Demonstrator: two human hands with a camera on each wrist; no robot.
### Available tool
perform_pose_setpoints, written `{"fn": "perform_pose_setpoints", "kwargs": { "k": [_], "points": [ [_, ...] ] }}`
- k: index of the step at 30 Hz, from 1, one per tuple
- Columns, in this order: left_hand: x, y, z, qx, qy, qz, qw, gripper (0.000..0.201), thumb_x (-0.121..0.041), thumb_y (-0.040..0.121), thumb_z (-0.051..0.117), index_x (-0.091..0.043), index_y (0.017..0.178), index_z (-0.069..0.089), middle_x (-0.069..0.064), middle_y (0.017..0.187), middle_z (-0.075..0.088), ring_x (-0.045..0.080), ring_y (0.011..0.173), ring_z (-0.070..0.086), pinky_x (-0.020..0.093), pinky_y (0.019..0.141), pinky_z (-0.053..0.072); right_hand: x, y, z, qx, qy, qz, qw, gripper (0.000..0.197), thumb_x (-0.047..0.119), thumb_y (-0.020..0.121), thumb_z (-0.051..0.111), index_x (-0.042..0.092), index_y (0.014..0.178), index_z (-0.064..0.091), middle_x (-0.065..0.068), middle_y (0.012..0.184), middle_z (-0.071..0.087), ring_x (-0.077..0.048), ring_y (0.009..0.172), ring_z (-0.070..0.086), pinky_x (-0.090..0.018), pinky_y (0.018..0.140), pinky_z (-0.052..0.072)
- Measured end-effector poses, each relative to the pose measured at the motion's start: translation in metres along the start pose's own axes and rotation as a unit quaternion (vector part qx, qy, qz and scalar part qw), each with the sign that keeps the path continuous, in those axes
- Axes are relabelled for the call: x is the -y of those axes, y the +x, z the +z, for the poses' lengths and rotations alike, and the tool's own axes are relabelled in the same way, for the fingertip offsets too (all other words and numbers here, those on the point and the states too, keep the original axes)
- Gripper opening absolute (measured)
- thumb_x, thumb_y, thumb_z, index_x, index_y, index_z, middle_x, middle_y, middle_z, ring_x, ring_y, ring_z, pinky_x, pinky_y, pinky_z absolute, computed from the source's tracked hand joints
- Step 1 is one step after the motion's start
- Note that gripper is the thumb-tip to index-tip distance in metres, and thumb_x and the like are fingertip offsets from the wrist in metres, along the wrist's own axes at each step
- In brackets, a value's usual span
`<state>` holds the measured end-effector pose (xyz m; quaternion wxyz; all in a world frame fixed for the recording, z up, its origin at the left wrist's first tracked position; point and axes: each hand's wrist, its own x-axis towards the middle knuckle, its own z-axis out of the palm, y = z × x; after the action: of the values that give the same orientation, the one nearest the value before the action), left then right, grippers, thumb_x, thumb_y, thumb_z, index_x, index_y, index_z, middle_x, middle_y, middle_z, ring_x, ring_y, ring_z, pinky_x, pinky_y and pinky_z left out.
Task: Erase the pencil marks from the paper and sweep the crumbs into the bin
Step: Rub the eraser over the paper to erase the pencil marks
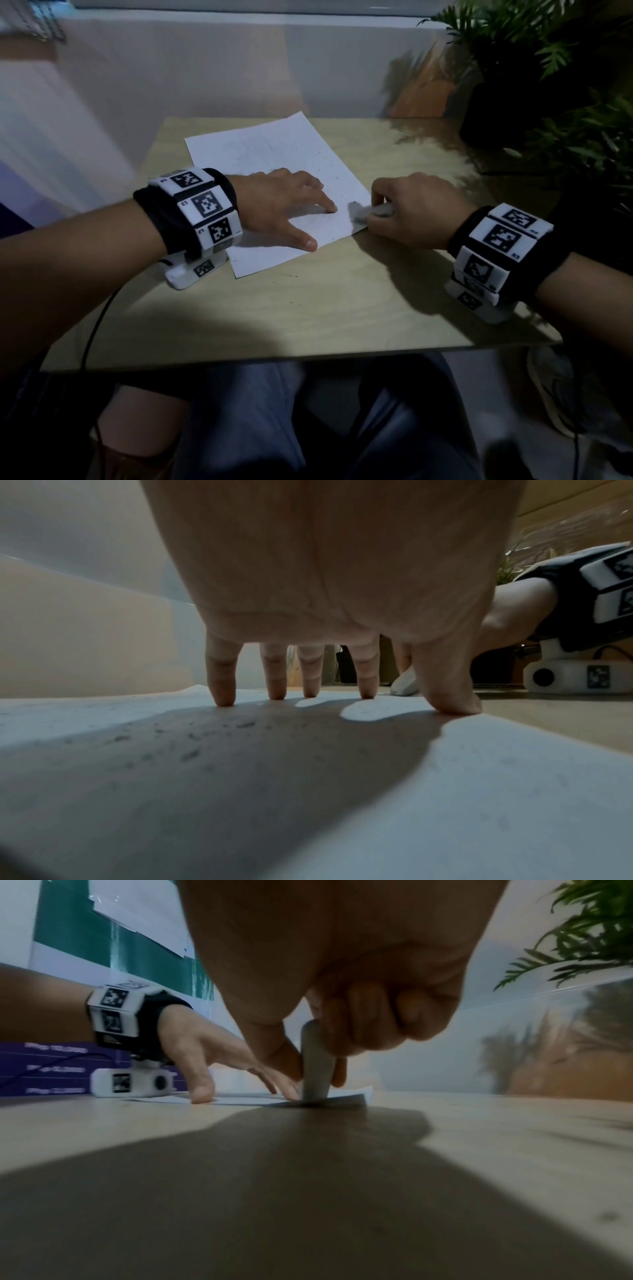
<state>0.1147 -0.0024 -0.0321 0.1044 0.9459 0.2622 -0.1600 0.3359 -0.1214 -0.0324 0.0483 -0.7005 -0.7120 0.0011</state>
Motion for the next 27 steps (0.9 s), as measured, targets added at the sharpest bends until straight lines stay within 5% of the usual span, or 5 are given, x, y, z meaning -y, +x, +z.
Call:
{"fn": "perform_pose_setpoints", "kwargs": {
  "k": [4,13,18,23,27],
  "points": [
    [-0.002,0.001,-0.001,-0.004,0.005,-0.002,1.000,0.077,-0.074,0.083,0.058,-0.048,0.151,0.031,-0.004,0.164,0.020,0.027,0.146,0.026,0.056,0.115,0.032,0.012,-0.006,0.002,0.057,0.087,-0.087,0.991,0.039,0.066,0.089,0.053,0.029,0.098,0.063,0.005,0.076,0.060,-0.022,0.074,0.054,-0.034,0.066,0.043],
    [-0.003,0.000,0.000,-0.004,-0.001,0.000,1.000,0.075,-0.071,0.083,0.061,-0.049,0.149,0.034,-0.004,0.162,0.021,0.026,0.145,0.027,0.056,0.115,0.032,0.017,-0.001,0.002,0.057,0.111,-0.106,0.987,0.035,0.060,0.090,0.057,0.029,0.101,0.069,0.015,0.074,0.057,-0.015,0.075,0.053,-0.029,0.067,0.037],
    [-0.001,0.000,0.000,0.002,-0.010,-0.001,1.000,0.076,-0.071,0.084,0.062,-0.048,0.150,0.034,-0.005,0.163,0.020,0.026,0.146,0.026,0.054,0.116,0.031,0.002,0.010,0.002,0.001,0.035,-0.018,0.999,0.041,0.062,0.091,0.053,0.025,0.093,0.068,0.001,0.086,0.067,-0.024,0.079,0.056,-0.035,0.067,0.044],
    [-0.003,-0.001,0.000,0.002,-0.010,-0.005,1.000,0.078,-0.078,0.082,0.053,-0.047,0.150,0.033,-0.004,0.164,0.018,0.025,0.148,0.024,0.054,0.118,0.028,0.013,0.001,0.002,0.064,0.102,-0.081,0.989,0.040,0.063,0.089,0.057,0.026,0.095,0.070,0.010,0.076,0.059,-0.017,0.075,0.054,-0.032,0.070,0.044],
    [-0.001,0.000,0.002,-0.016,-0.022,-0.006,1.000,0.072,-0.077,0.084,0.056,-0.044,0.146,0.041,-0.008,0.164,0.021,0.022,0.148,0.025,0.051,0.118,0.027,-0.010,0.012,0.008,0.008,0.033,0.008,0.999,0.040,0.061,0.092,0.051,0.024,0.088,0.064,0.002,0.082,0.062,-0.026,0.081,0.057,-0.034,0.067,0.040]
  ]
}}
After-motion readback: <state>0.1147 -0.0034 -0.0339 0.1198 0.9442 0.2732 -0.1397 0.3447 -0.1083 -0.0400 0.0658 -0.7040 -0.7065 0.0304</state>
